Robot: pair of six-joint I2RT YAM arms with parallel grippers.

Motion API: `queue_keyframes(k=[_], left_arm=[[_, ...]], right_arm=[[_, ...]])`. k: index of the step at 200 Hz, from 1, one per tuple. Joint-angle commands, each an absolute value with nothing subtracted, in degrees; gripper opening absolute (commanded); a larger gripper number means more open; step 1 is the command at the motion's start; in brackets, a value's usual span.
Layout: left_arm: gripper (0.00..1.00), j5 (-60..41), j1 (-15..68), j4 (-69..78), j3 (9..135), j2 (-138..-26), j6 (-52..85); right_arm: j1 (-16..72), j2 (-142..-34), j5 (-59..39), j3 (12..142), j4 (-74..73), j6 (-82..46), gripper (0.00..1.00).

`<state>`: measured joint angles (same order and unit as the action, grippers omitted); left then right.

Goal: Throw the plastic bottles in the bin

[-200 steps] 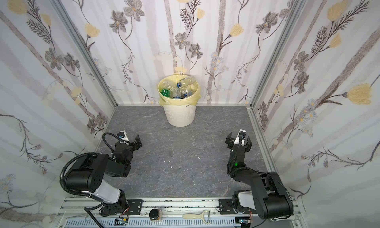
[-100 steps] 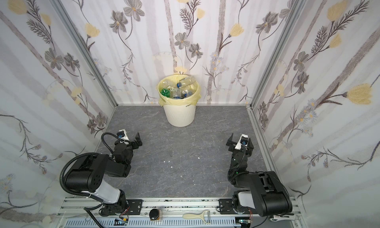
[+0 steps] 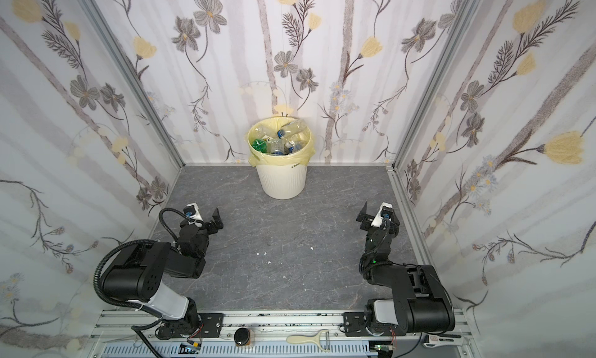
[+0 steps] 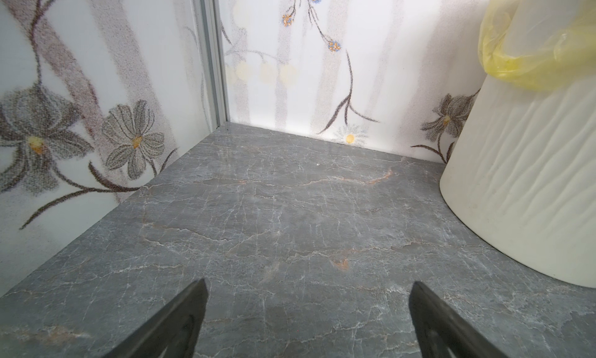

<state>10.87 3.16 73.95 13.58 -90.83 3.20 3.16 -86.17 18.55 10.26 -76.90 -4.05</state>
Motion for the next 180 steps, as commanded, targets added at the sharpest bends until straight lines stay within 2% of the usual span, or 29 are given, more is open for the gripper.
queue_keyframes(k=[1, 180], left_arm=[[1.00, 10.90, 3.08, 77.35, 13.45, -90.96, 2.94], [1.00, 10.87, 3.08, 77.34, 13.45, -90.94, 2.96]], right_arm=[[3.23, -86.13, 17.78, 10.24, -77.16, -4.32, 1.00], [3.34, -86.31, 17.41, 10.29, -77.17, -4.05, 1.00]])
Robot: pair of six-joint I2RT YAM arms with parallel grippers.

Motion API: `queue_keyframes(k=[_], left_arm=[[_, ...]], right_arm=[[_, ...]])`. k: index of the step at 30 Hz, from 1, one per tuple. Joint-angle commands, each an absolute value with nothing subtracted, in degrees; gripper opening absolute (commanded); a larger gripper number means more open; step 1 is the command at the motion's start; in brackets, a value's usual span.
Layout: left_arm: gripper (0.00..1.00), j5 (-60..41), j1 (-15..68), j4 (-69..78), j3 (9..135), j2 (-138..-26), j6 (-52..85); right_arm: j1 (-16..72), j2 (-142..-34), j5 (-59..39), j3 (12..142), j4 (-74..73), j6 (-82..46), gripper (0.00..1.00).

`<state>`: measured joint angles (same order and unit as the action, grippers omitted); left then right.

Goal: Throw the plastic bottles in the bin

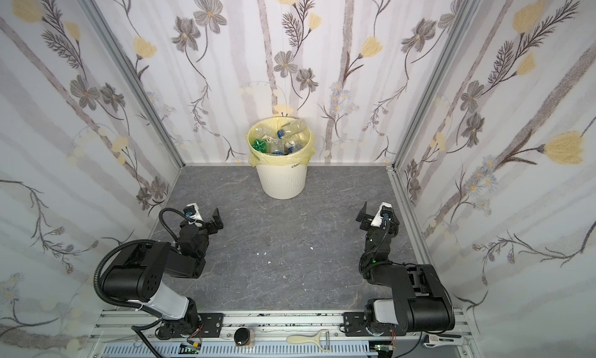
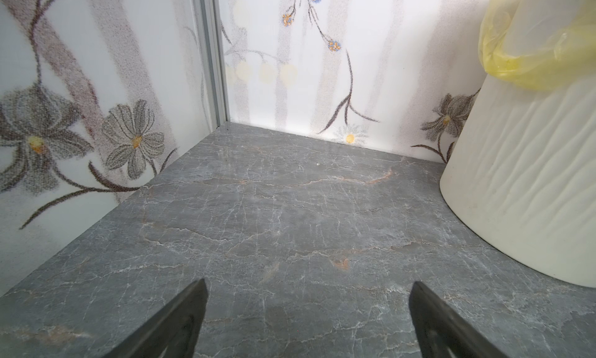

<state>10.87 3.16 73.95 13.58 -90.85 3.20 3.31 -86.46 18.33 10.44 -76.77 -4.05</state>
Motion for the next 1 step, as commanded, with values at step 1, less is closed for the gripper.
queue_keyframes(k=[1], left_arm=[[1.00, 10.88, 3.08, 77.34, 13.45, -90.99, 2.97]], right_arm=[[3.34, -86.31, 17.45, 10.29, -77.21, -4.09, 1.00]])
